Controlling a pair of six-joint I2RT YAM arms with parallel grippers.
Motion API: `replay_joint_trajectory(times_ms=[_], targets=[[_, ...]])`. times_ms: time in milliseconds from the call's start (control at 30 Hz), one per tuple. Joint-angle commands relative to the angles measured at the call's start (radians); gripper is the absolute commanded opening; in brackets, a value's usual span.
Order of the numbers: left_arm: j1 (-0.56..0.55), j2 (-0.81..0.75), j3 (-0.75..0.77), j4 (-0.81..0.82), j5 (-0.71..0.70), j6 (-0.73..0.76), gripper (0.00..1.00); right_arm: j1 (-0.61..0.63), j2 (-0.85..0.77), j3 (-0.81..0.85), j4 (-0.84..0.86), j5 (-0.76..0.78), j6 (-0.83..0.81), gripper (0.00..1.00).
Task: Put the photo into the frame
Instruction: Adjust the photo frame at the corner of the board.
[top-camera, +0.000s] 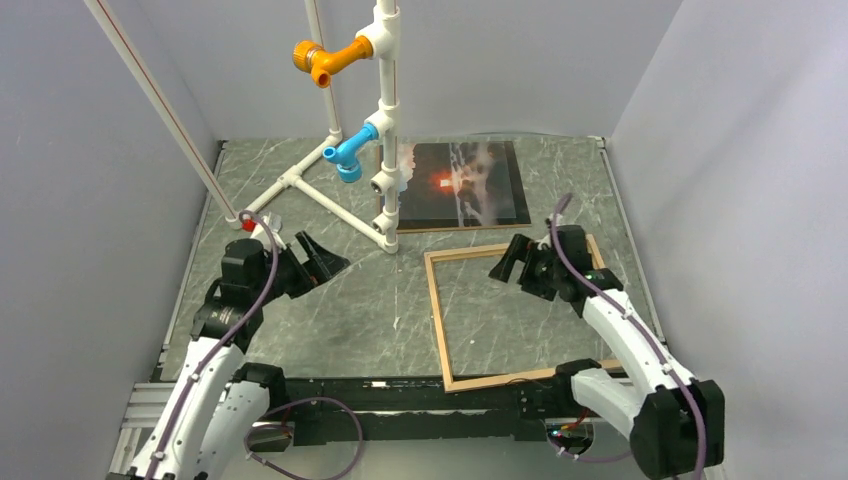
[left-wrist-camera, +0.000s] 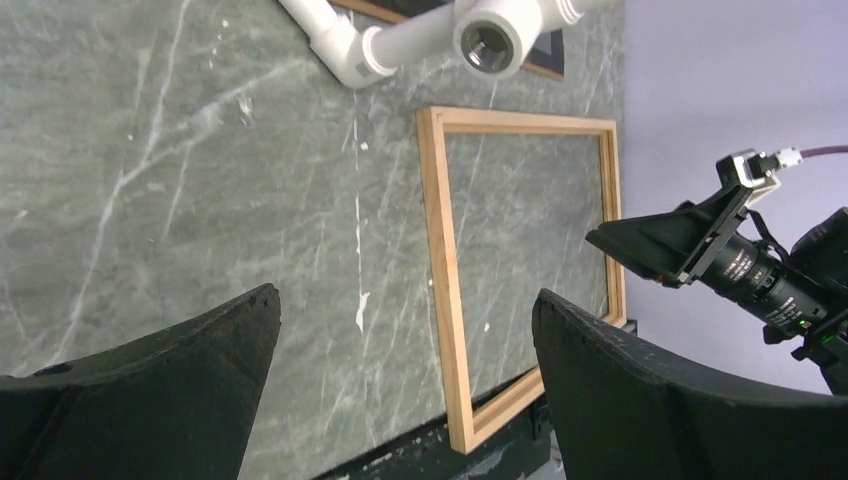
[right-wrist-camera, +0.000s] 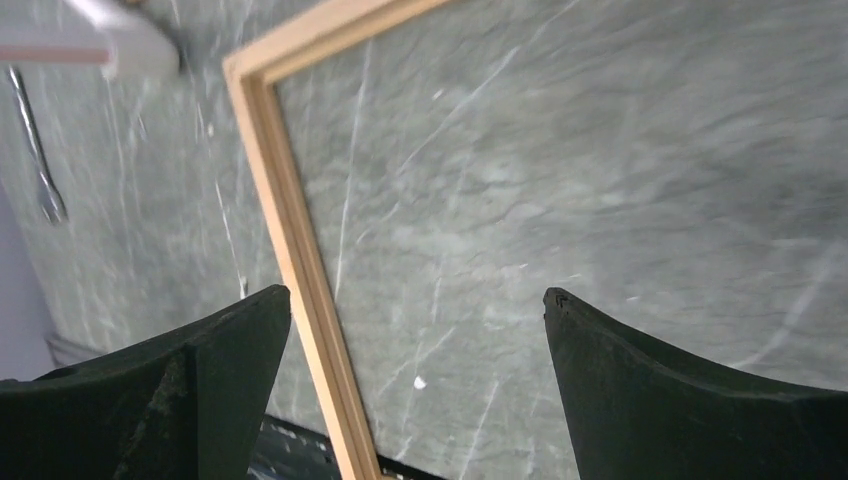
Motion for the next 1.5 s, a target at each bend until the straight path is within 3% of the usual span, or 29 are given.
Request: replay_joint_trajectory(times_ms=[0,167,367,600,1067,1167,1333,1467], targets=[[-0.06,0.044,0.141,-0.154,-0.027,0.036,0.99,0.214,0.025,0.058,-0.029,0.162,0.057,1.0],[-0.169,0.076,0.256,-0.255,-0.153,0.041,0.99,0.441,0.143,0.13,-0.032,0.289,0.101,1.0],[-0.197,0.006,0.261,-0.14,-0.079,-0.019,0.99,0.701,0.378,0.314,-0.14,0.466,0.121,1.0],[-0.197,-0.069,0.282,-0.126,-0.098,-0.041,0.99,0.882,0.637,0.505,-0.247,0.572,0.113,0.95],[-0.197,-0.028,0.32,-0.179,-0.16,0.014,0.99,0.909,0.756,0.423,-0.2,0.593,0.124,0.47],[-0.197,-0.017,0.316,-0.181,-0.155,0.022,0.99,0.907,0.749,0.394,-0.197,0.622,0.127,0.26],[-0.197,-0.015,0.306,-0.178,-0.159,0.024,0.99,0.907,0.7,0.352,-0.195,0.666,0.098,0.04],[-0.196,-0.012,0.309,-0.188,-0.153,0.032,0.99,0.906,0.656,0.318,-0.17,0.671,0.038,0.0]])
